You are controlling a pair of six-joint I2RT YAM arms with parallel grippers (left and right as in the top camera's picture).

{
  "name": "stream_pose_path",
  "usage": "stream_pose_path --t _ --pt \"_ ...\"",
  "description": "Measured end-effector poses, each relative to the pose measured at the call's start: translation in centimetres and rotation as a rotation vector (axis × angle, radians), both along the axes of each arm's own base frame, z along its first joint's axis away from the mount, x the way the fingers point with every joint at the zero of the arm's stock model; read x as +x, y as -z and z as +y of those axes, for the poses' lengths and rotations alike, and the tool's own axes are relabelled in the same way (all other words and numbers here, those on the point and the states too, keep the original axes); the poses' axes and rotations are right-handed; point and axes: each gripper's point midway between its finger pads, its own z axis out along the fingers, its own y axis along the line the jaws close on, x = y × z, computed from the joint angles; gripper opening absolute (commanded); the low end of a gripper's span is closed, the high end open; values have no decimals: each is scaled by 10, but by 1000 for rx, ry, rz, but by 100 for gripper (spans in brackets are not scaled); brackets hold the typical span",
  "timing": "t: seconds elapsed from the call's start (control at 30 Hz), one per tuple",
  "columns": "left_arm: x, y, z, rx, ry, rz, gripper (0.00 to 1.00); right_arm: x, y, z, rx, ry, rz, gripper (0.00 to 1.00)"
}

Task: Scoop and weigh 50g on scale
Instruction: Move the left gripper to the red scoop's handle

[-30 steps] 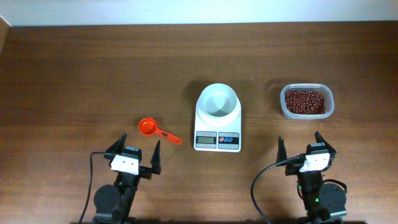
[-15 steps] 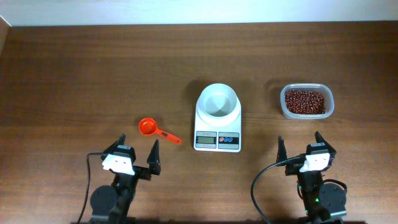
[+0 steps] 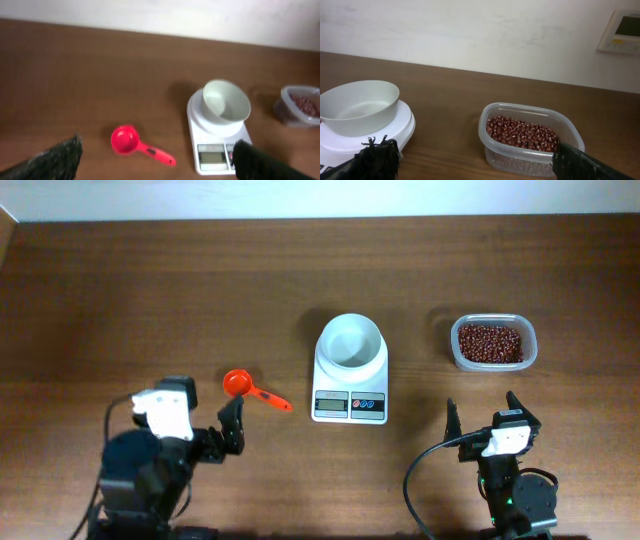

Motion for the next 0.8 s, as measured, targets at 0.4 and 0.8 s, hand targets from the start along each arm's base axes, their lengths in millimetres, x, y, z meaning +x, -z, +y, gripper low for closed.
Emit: stream_pose_path --t 0.4,0.8 --pt "3 -45 -47 -159 225 155 99 0 0 0 0 0 0 99" --pt "28 21 23 -338 -562 628 100 0 0 0 0 0 1 99"
